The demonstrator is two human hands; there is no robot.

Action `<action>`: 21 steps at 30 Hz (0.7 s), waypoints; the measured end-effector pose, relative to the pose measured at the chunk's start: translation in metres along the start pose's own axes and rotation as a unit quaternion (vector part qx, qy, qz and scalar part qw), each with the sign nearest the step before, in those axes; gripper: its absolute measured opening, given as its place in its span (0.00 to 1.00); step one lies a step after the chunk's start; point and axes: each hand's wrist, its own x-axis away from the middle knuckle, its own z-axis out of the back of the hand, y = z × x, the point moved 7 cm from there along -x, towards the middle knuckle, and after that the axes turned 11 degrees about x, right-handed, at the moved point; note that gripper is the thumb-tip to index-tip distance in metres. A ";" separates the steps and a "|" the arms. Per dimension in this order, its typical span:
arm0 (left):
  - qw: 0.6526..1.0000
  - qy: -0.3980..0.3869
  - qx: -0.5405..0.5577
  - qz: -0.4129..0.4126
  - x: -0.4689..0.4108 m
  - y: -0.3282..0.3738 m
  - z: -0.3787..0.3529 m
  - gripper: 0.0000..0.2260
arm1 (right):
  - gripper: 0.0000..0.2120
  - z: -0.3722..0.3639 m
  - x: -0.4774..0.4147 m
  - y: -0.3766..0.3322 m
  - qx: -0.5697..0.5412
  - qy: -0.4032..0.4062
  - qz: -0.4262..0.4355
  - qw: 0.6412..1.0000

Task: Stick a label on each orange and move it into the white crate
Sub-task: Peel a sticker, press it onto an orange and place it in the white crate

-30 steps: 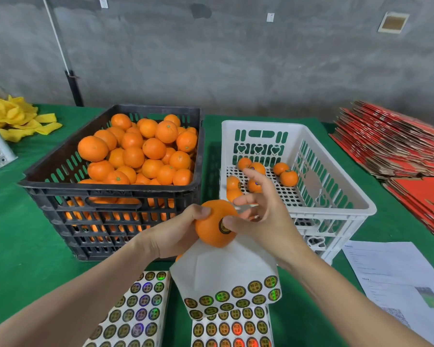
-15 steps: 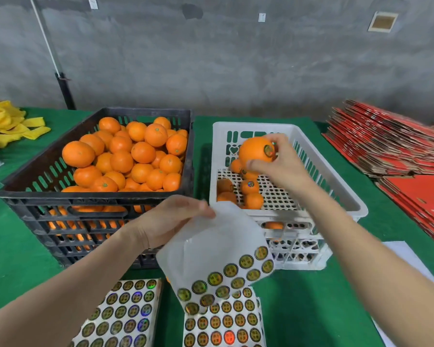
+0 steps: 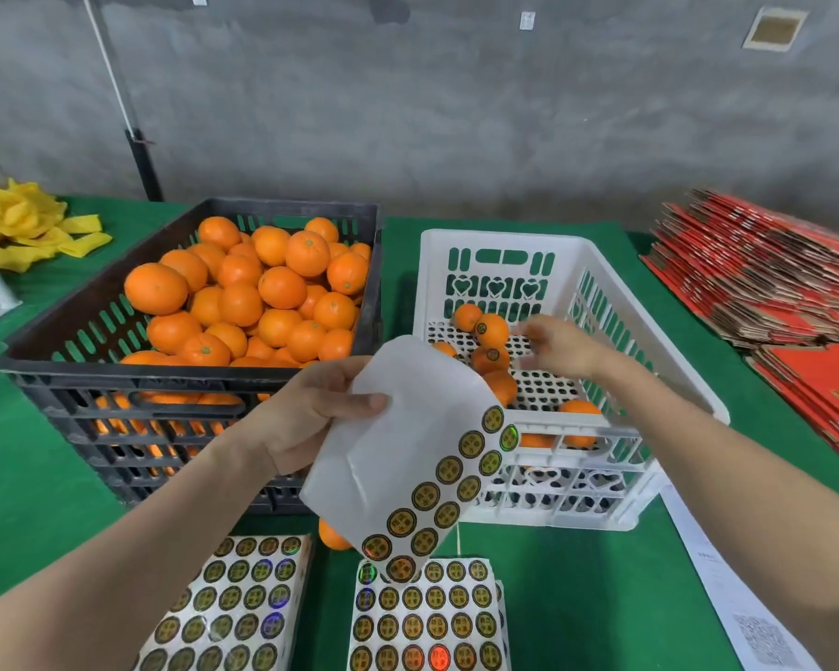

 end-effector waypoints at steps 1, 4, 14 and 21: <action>1.000 -0.004 0.013 -0.001 0.001 0.001 0.001 0.29 | 0.17 0.015 0.018 -0.021 -0.118 0.057 0.054 0.990; 0.999 -0.019 0.032 -0.002 0.006 0.003 0.002 0.30 | 0.13 0.032 0.075 -0.077 -0.318 -0.016 0.206 0.925; 0.984 0.055 -0.169 -0.018 0.026 0.011 0.001 0.22 | 0.11 0.025 0.131 -0.120 -0.298 -0.010 0.263 0.918; 0.691 0.221 -0.640 -0.252 0.073 0.072 -0.050 0.28 | 0.11 0.018 0.134 -0.131 -0.292 -0.043 0.272 0.916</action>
